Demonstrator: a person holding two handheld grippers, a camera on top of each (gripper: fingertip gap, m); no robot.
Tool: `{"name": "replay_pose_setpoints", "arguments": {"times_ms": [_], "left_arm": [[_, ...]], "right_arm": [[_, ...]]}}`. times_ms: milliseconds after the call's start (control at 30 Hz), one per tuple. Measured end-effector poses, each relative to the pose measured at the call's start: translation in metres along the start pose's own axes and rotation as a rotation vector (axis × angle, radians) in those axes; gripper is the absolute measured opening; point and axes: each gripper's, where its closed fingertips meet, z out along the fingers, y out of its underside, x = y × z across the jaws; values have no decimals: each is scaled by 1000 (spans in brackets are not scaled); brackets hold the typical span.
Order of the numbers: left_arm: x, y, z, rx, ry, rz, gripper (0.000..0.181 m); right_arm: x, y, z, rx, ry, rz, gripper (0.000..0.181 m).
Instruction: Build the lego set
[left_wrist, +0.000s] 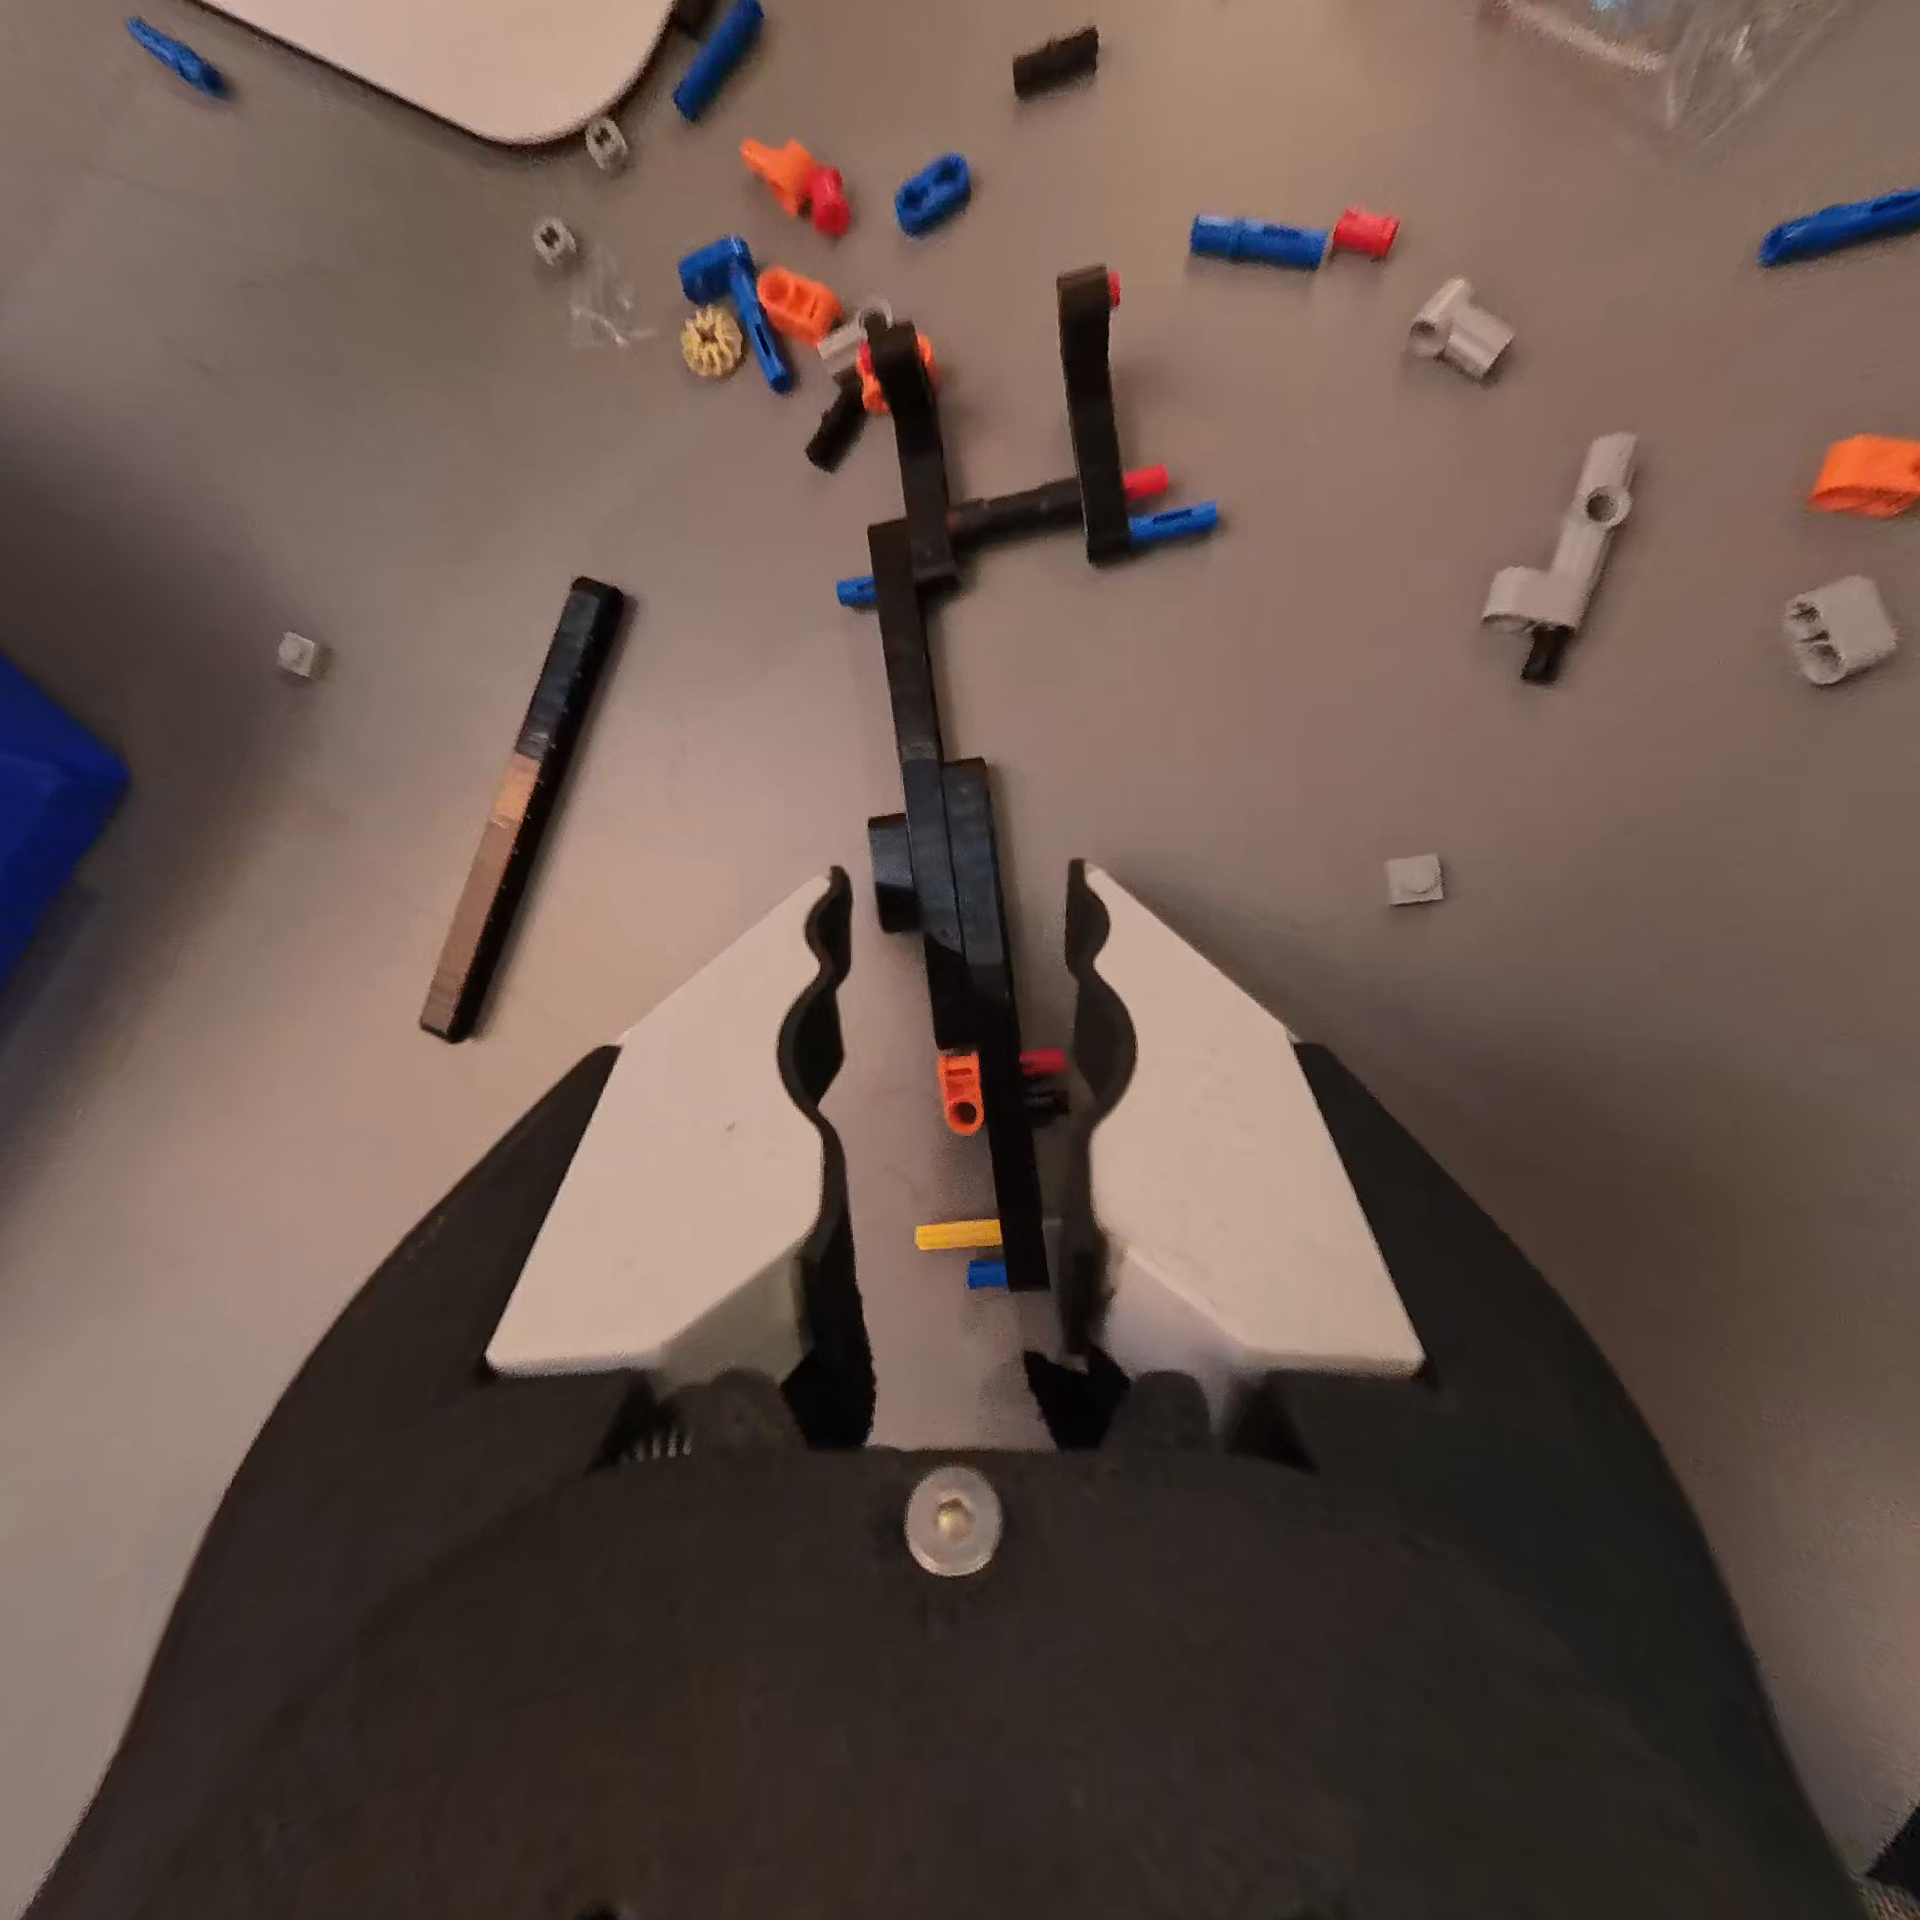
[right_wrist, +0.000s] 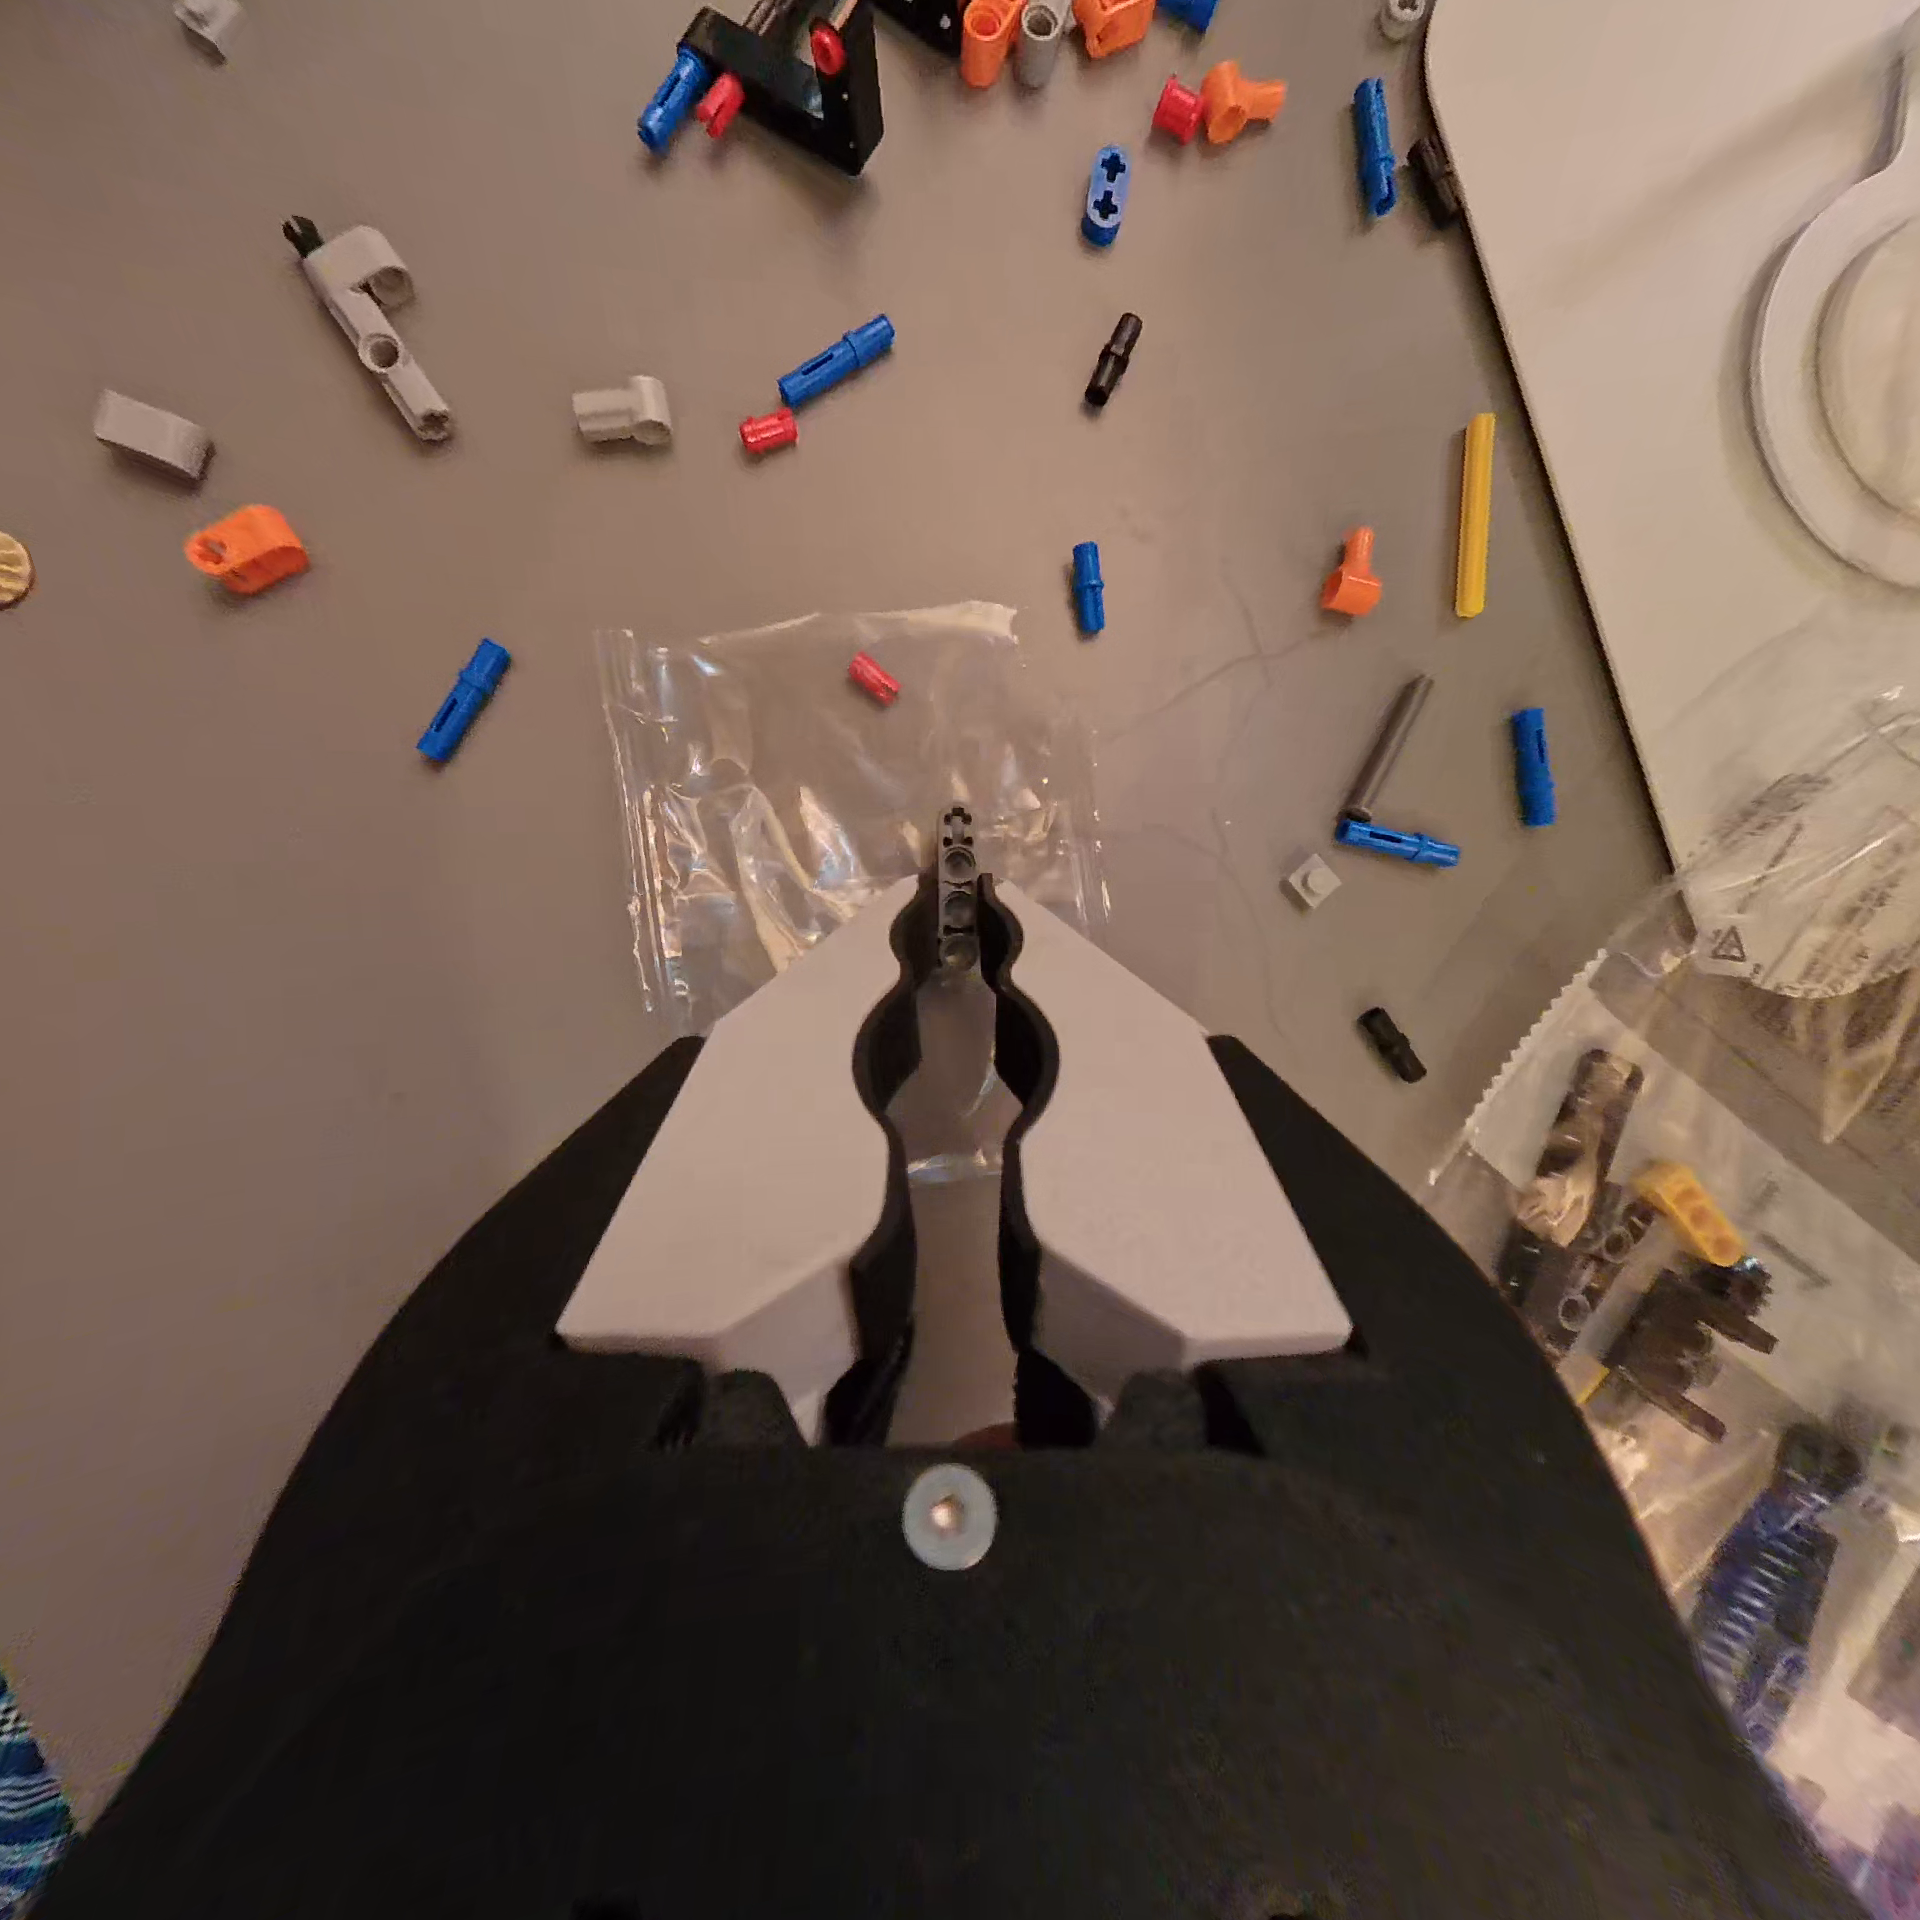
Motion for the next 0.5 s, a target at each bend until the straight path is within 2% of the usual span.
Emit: {"name": "replay_pose_setpoints", "arguments": {"times_ms": [100, 267, 500], "left_arm": [[4, 2, 4, 7, 28, -48, 22], [9, 0, 4, 8, -6, -110, 22], [12, 5, 1, 5, -102, -299, 22]], "right_arm": [[-1, -1, 1, -5, 1, -15, 5], [2, 0, 2, -15, 7, -20, 5], [13, -1, -4, 3, 26, -38, 5]]}}
